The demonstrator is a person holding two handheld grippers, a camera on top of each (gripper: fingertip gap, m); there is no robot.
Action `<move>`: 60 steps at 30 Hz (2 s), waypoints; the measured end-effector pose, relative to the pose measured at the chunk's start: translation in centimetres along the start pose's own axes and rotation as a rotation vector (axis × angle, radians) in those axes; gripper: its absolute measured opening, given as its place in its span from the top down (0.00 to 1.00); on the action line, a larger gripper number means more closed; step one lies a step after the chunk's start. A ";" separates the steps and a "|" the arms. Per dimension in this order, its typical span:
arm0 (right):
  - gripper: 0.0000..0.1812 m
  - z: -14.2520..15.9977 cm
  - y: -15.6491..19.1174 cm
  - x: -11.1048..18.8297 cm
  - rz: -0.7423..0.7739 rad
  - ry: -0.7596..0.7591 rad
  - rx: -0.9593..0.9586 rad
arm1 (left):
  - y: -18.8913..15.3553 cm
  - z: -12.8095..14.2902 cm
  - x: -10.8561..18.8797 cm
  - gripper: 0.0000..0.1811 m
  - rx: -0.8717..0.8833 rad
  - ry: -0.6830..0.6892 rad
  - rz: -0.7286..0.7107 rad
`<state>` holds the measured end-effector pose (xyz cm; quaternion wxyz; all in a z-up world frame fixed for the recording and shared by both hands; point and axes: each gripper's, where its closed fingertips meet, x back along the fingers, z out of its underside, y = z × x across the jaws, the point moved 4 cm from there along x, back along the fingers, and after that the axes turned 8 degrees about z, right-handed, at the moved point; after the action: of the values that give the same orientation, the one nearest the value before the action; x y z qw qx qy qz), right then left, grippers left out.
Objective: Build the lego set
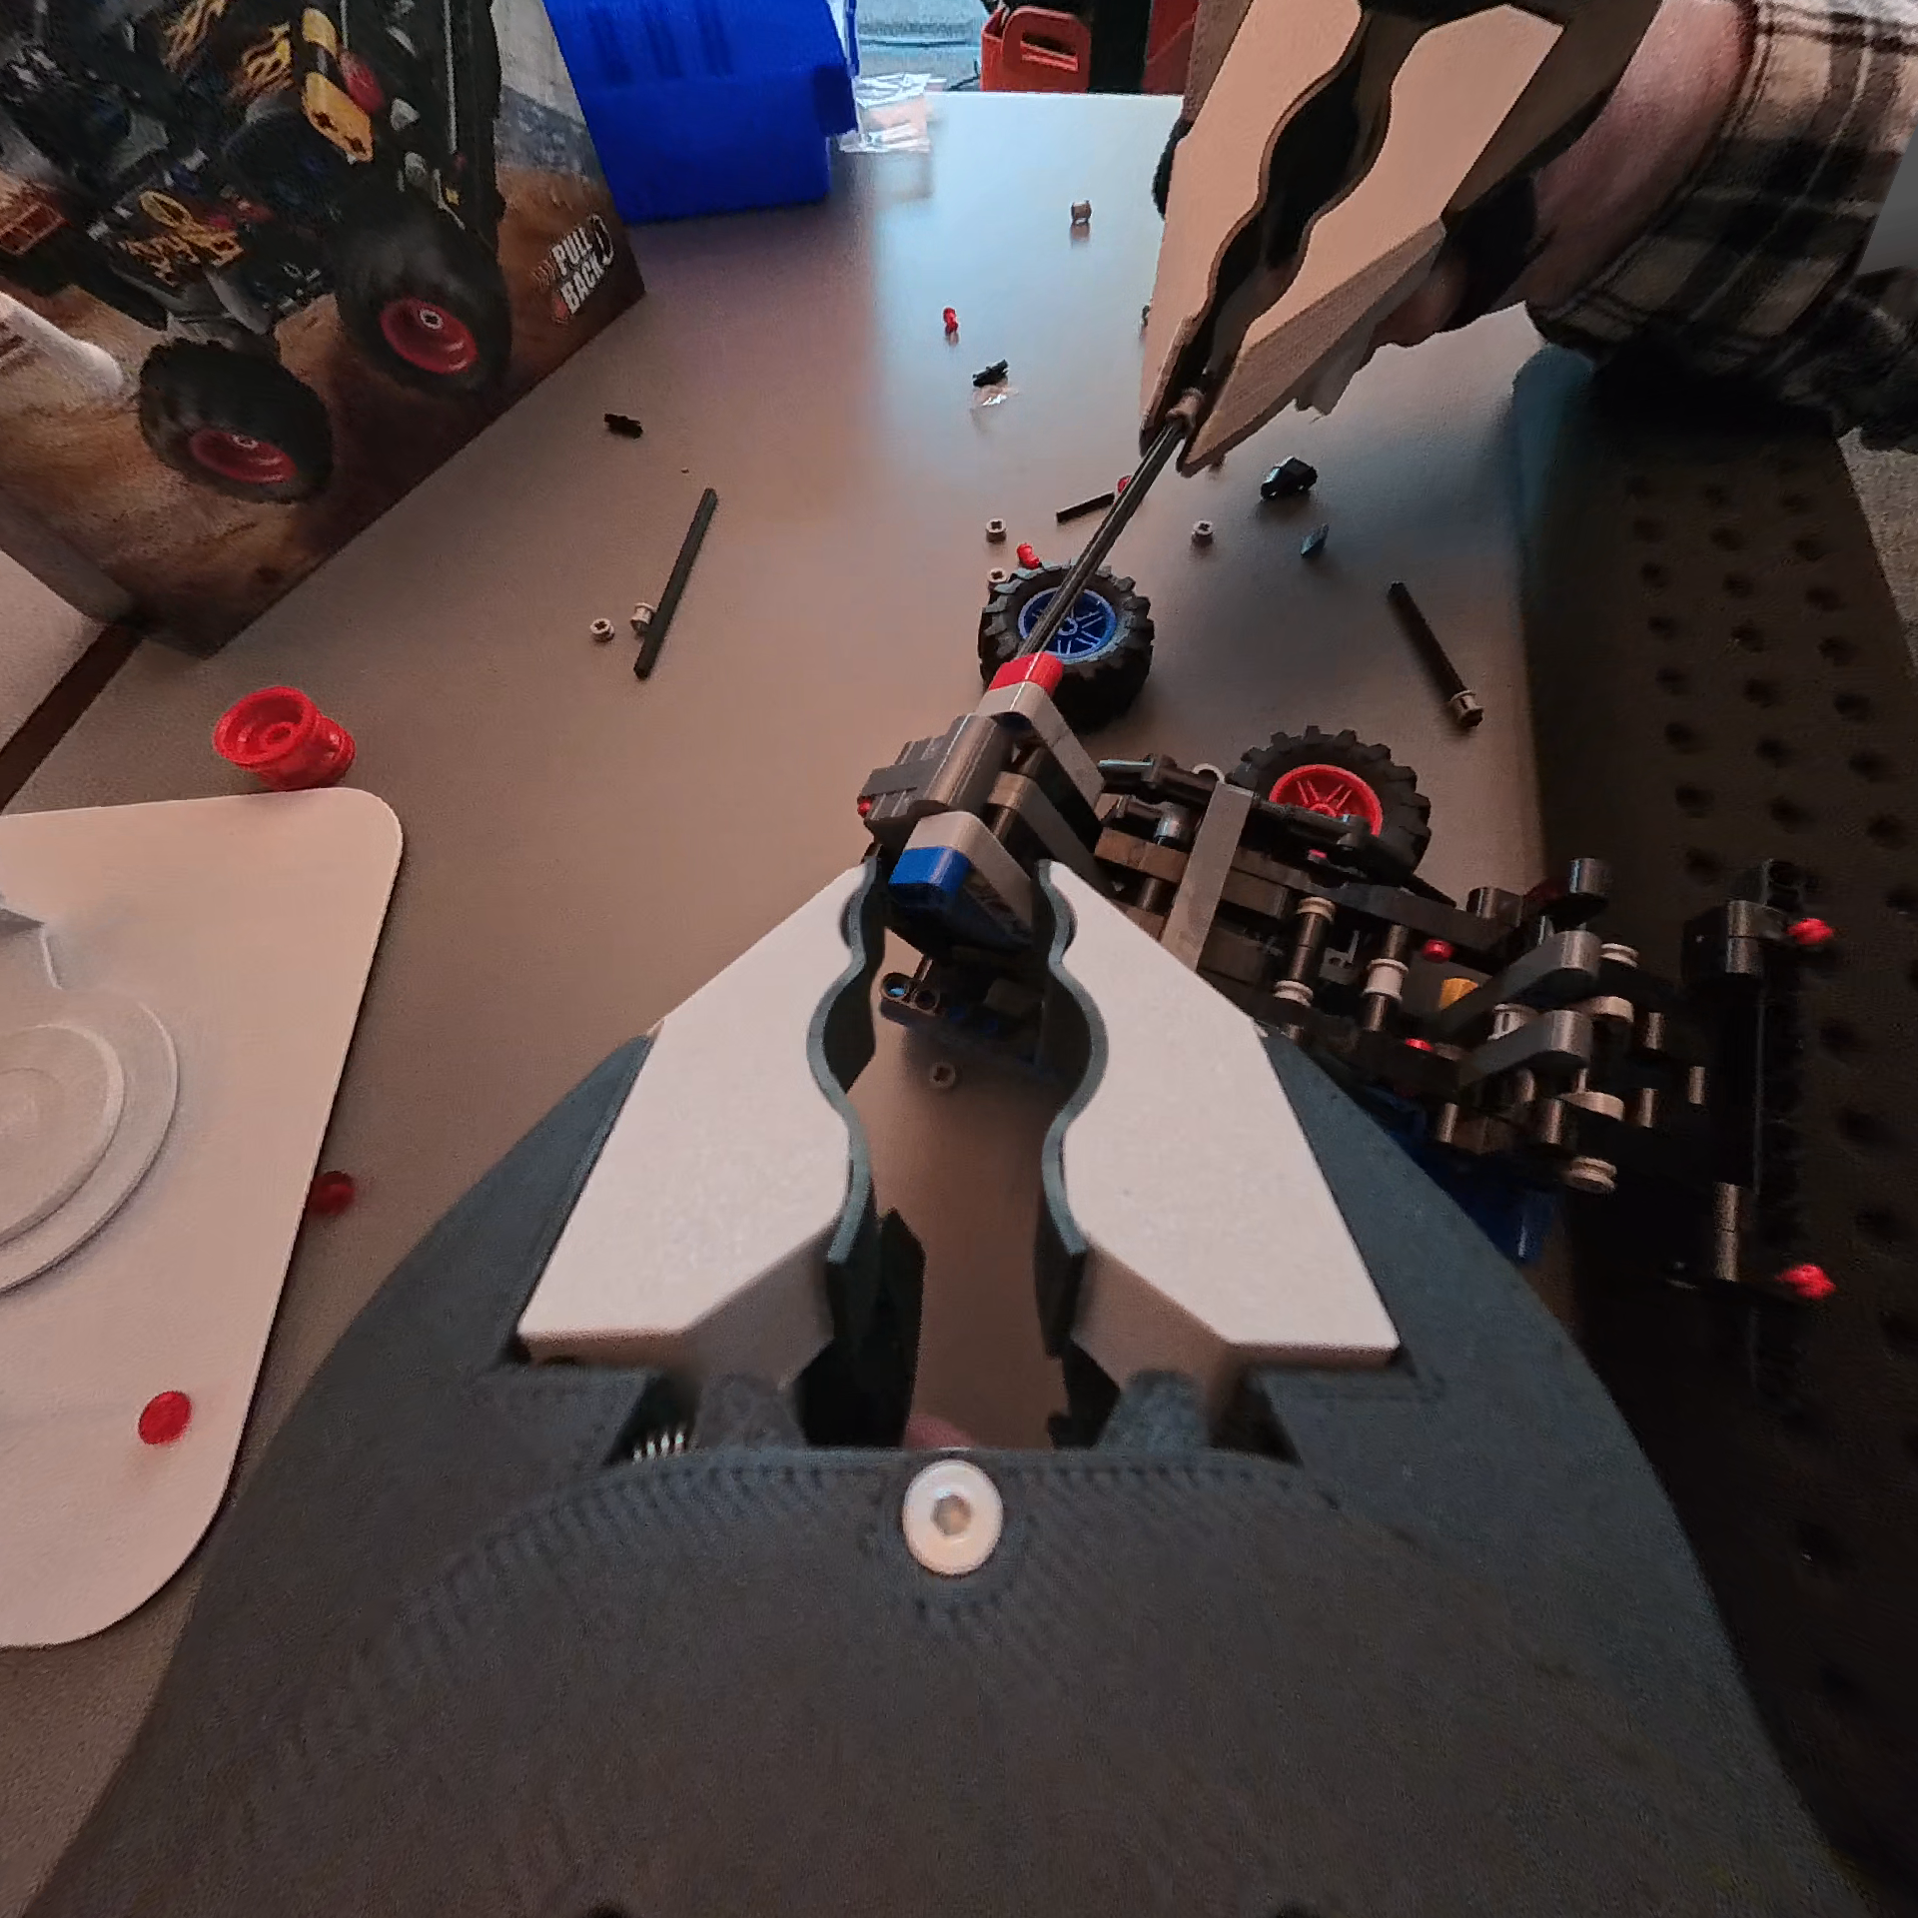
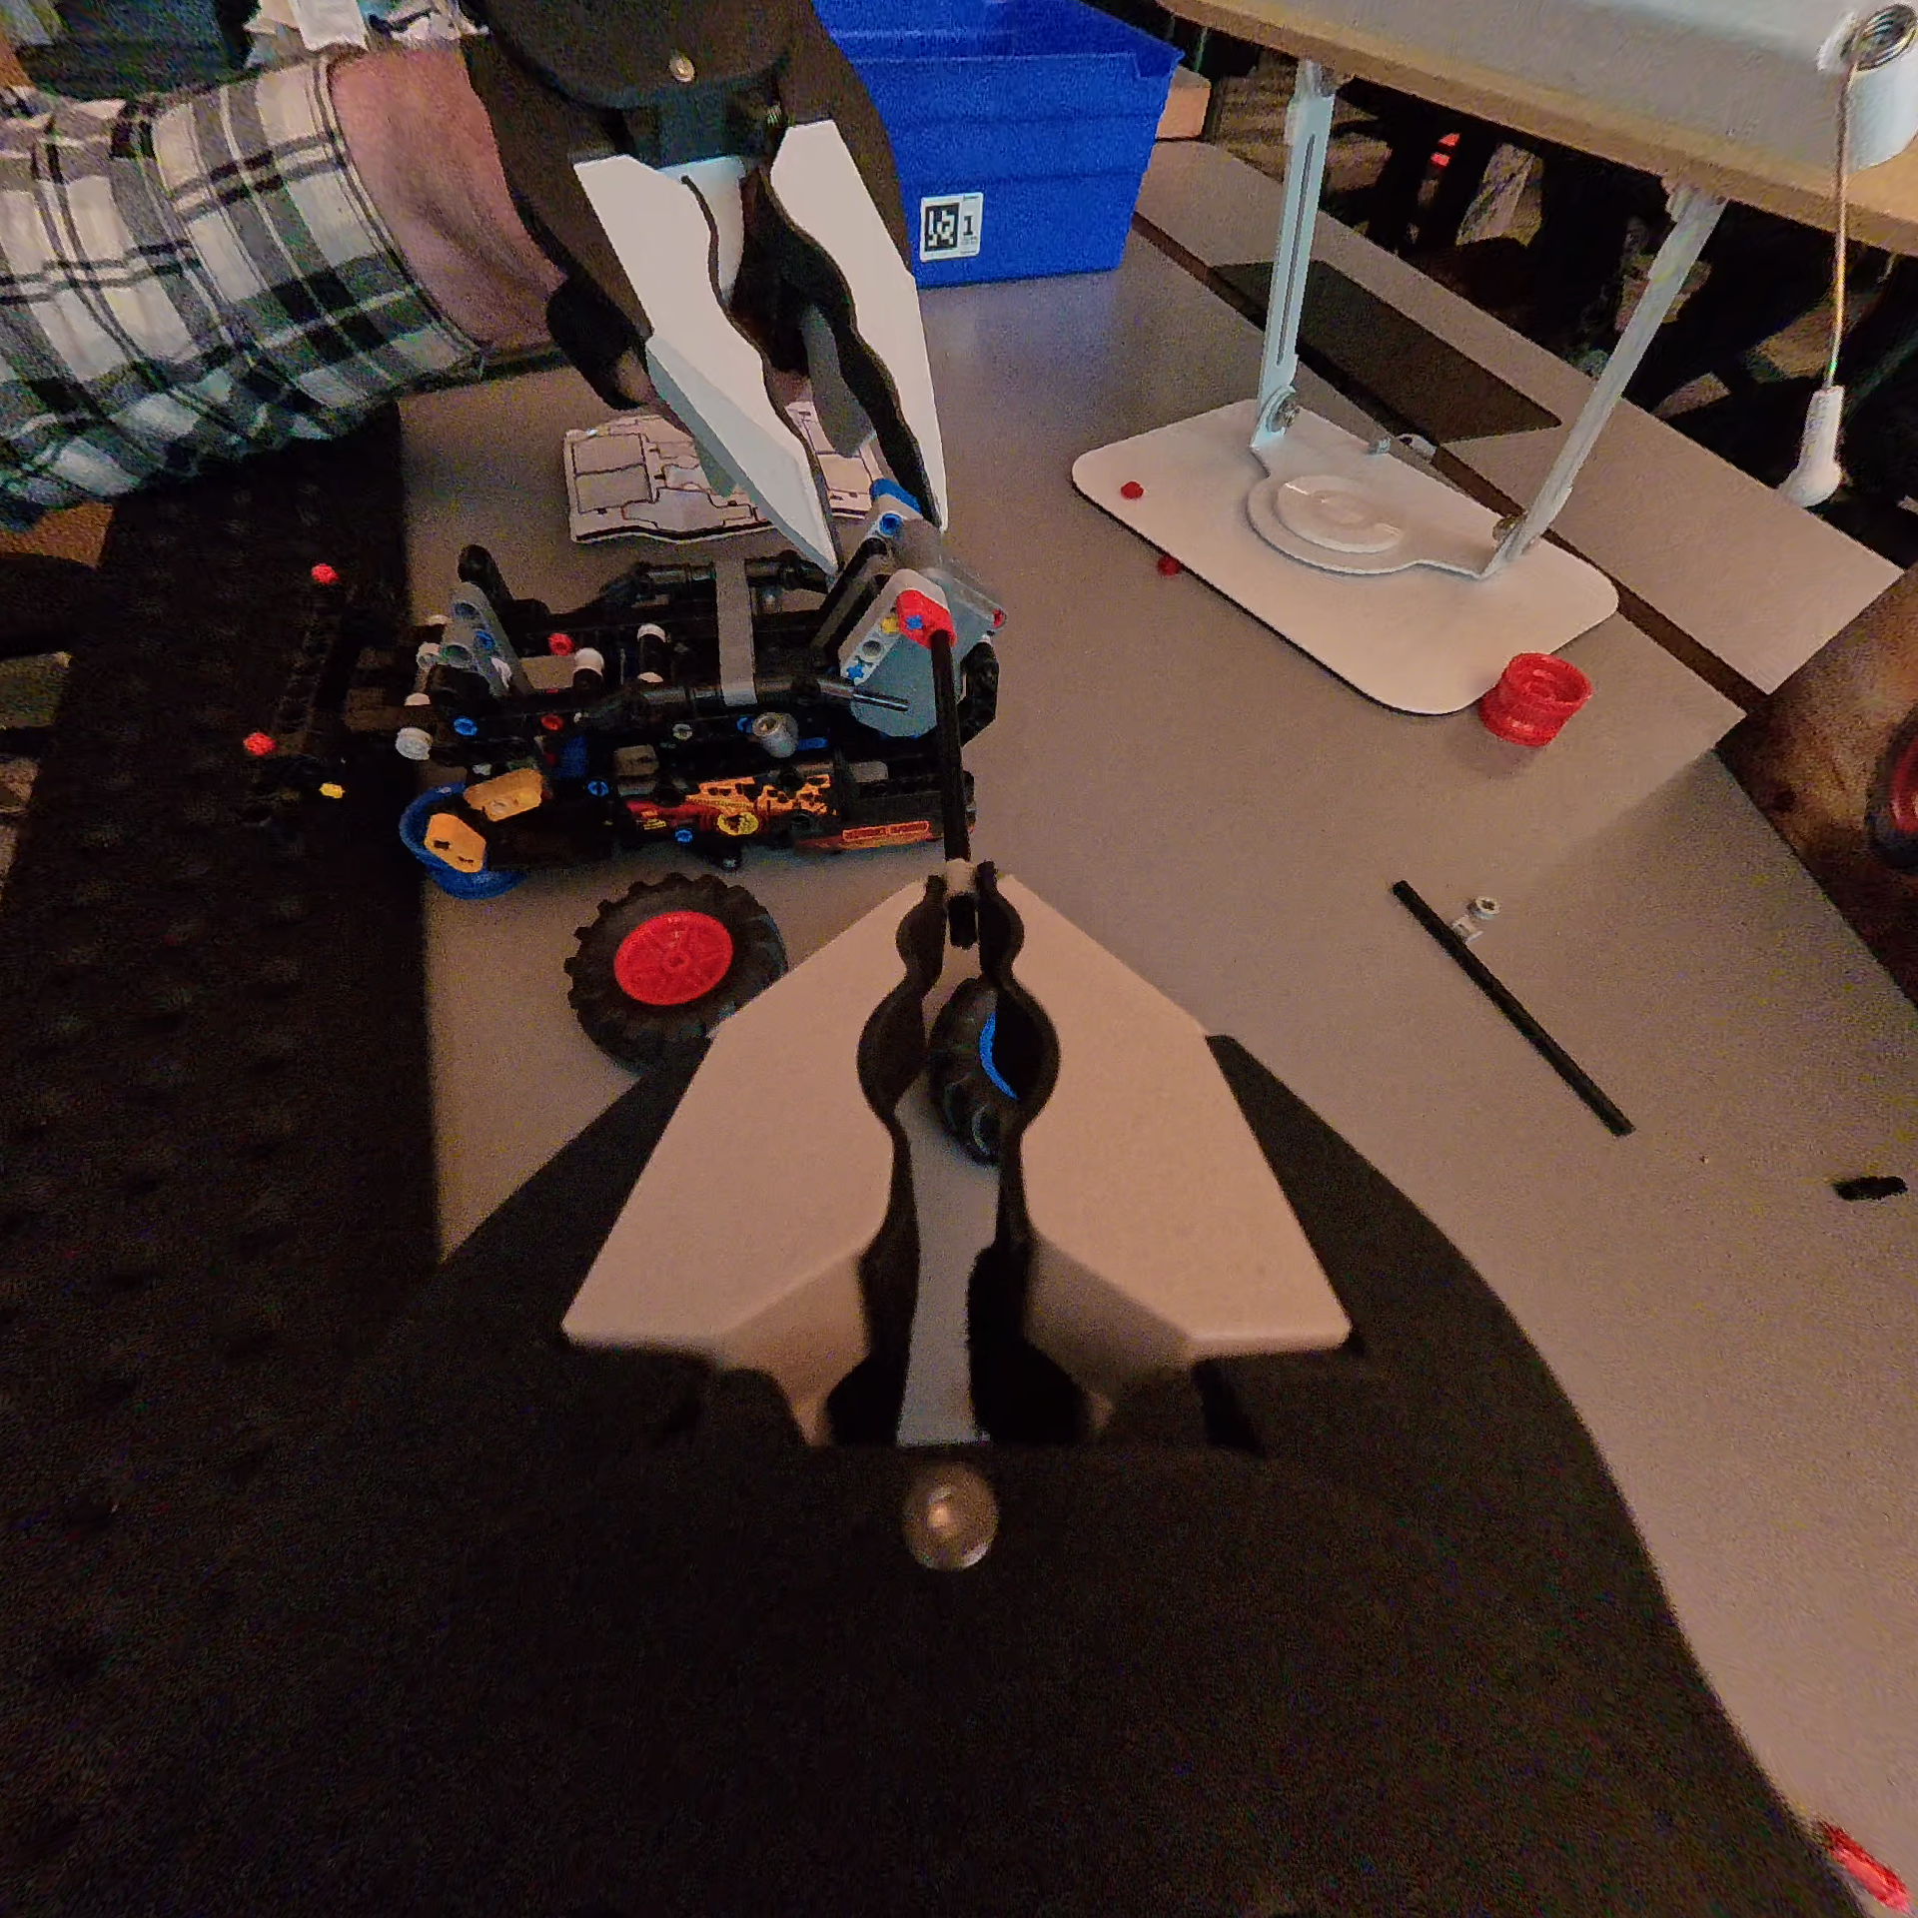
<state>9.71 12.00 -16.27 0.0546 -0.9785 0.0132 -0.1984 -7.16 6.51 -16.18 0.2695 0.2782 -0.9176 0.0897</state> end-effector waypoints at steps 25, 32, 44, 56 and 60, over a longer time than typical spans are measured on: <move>0.99 -0.8 -2.2 -1.6 -0.086 0.022 0.185 | 0.3 0.3 -0.3 0.85 0.029 -0.114 0.020; 0.99 -0.7 -1.1 -2.2 0.041 0.002 0.458 | 0.0 0.1 -0.7 0.85 0.031 -0.143 0.048; 0.98 -1.6 -0.2 -4.6 -0.027 0.065 0.369 | -0.5 -0.2 -1.1 0.85 -0.006 -0.137 0.047; 0.98 -1.3 -0.2 -4.8 -0.095 0.053 0.255 | -0.3 1.1 -0.1 0.92 0.088 -0.130 0.099; 0.98 -1.5 0.3 -5.0 -0.076 0.029 0.345 | -0.1 1.0 -0.6 0.93 0.132 -0.156 0.121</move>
<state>4.55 11.77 -16.90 0.2141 -0.9515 -0.0572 -0.2135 -7.13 6.36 -17.32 0.1727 0.2457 -0.9429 0.1439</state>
